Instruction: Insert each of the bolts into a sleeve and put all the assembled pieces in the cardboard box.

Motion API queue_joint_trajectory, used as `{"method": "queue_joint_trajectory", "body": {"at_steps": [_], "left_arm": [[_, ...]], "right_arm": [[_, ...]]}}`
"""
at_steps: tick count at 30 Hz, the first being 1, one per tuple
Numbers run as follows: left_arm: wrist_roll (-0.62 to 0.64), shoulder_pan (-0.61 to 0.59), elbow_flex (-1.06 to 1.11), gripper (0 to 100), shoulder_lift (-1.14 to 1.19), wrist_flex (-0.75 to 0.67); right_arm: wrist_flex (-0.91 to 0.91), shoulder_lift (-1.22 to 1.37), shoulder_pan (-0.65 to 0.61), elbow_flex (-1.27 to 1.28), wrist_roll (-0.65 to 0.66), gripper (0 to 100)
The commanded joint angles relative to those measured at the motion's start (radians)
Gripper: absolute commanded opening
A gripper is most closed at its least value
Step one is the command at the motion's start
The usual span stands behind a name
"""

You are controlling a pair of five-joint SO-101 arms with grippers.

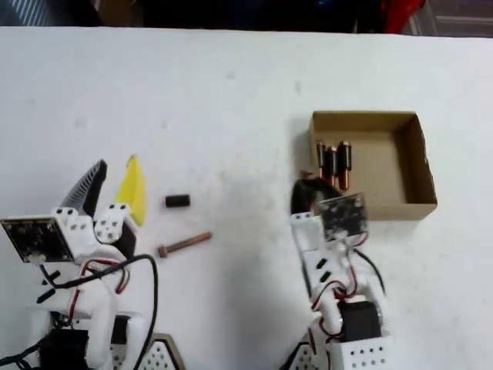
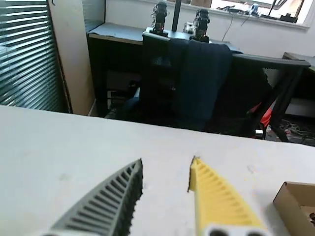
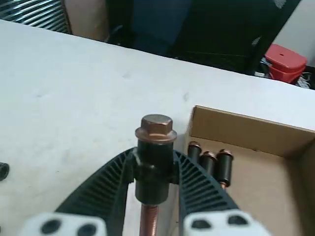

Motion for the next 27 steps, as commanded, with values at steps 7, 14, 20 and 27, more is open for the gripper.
{"method": "queue_joint_trajectory", "body": {"at_steps": [7,14,20,27], "left_arm": [[-0.012,-0.038,-0.020,18,-0.002,0.153],[-0.012,-0.039,0.127,18,-0.002,0.104],[-0.014,-0.039,0.226,18,-0.002,0.034],[-0.014,-0.039,0.315,18,-0.002,-0.052]], "right_arm": [[0.228,0.082,0.128,-0.448,0.118,1.7],[0.262,0.565,0.269,-0.798,0.123,1.7],[0.259,0.954,0.348,-0.988,0.123,1.7],[0.255,1.345,0.380,-1.138,0.123,1.7]]}}
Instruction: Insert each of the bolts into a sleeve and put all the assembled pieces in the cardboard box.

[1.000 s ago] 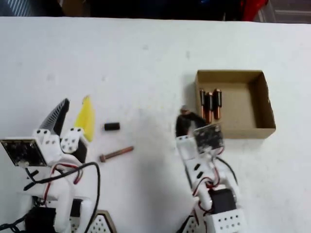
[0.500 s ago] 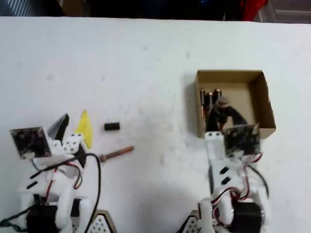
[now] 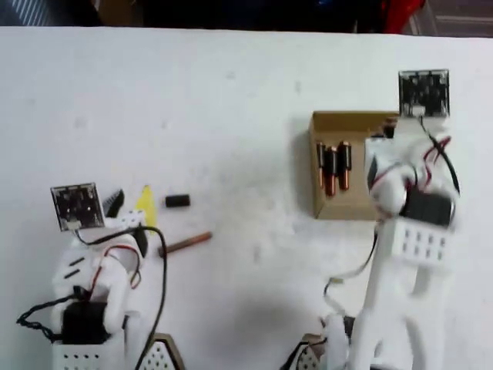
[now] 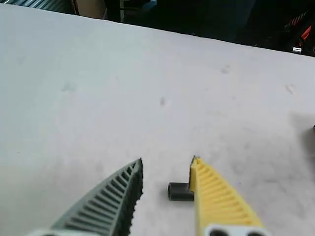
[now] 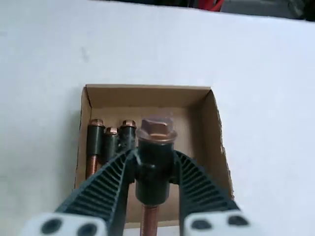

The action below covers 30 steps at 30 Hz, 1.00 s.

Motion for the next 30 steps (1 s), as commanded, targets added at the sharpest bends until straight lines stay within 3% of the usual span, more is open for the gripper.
{"method": "queue_joint_trajectory", "body": {"at_steps": [1,16,26,30], "left_arm": [[-0.012,-0.010,0.018,18,-0.013,-0.077],[-0.012,-0.010,0.058,18,-0.013,-0.101],[-0.012,-0.010,0.058,18,-0.013,-0.100],[-0.012,-0.010,0.058,18,-0.013,-0.095]], "right_arm": [[-0.005,0.182,0.010,-0.133,0.012,1.7],[0.001,0.915,0.012,-0.537,0.124,1.7],[0.021,1.066,0.004,-0.649,0.124,2.5],[0.073,1.061,-0.010,-0.663,0.126,13.7]]}}
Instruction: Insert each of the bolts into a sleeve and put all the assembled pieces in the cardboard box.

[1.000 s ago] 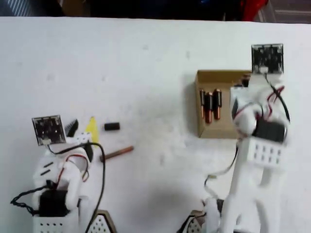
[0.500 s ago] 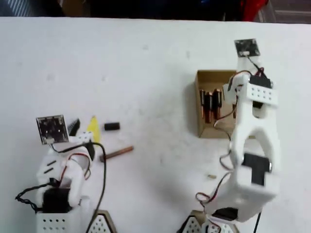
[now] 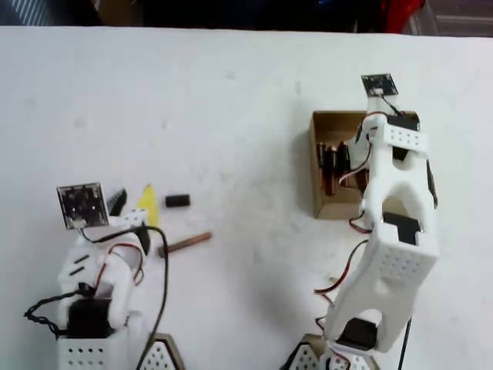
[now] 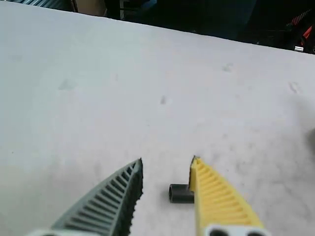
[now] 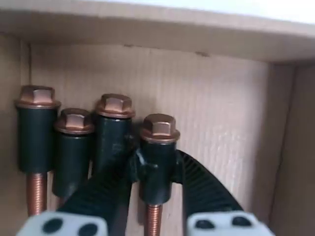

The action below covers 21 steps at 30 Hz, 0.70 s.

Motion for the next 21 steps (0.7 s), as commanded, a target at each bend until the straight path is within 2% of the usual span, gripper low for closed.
{"method": "queue_joint_trajectory", "body": {"at_steps": [1,6,11,15,21], "left_arm": [[-0.012,-0.010,-0.008,18,-0.008,-0.029],[-0.017,-0.018,-0.008,18,-0.008,-0.028],[-0.012,-0.088,-0.029,18,-0.008,-0.026],[-0.011,-0.096,-0.038,18,-0.008,-0.020],[-0.017,-0.097,-0.117,18,-0.008,0.127]], "right_arm": [[0.056,-0.027,-0.016,-0.074,0.015,16.5],[0.124,-0.085,-0.028,-0.133,0.015,17.6],[0.229,-0.220,-0.064,-0.189,0.015,17.7],[0.305,-0.354,-0.143,-0.196,0.015,17.7],[0.389,-0.512,-0.323,-0.193,0.015,17.7]]}}
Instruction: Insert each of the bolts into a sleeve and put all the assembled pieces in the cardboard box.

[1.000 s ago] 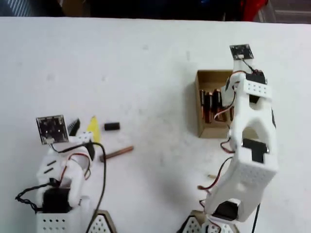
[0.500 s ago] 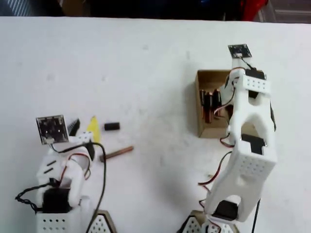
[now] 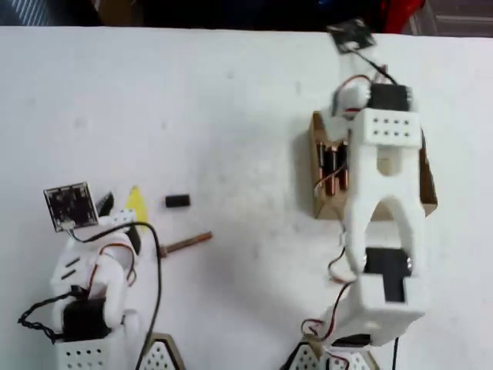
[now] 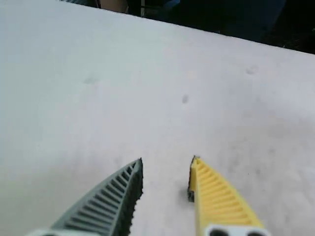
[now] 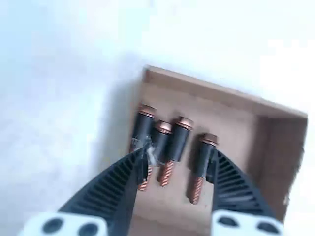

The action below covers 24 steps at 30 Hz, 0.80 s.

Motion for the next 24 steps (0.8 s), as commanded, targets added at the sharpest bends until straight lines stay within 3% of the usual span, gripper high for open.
{"method": "queue_joint_trajectory", "body": {"at_steps": [1,4,11,16,24], "left_arm": [[-0.012,-0.012,-0.095,18,-0.008,0.086],[-0.012,-0.038,-0.101,18,-0.008,0.120],[-0.009,-0.282,-0.097,18,-0.008,0.133],[-0.012,-0.383,-0.097,18,-0.008,0.183],[-0.012,-0.473,-0.097,18,-0.008,0.207]], "right_arm": [[0.041,-0.125,-0.120,-0.044,0.012,17.7],[0.065,-0.162,-0.225,-0.044,0.012,17.7],[0.113,-0.173,-0.452,-0.043,0.012,17.9],[0.108,-0.173,-0.561,-0.043,0.020,18.0],[0.094,-0.173,-0.674,0.068,0.259,17.7]]}}
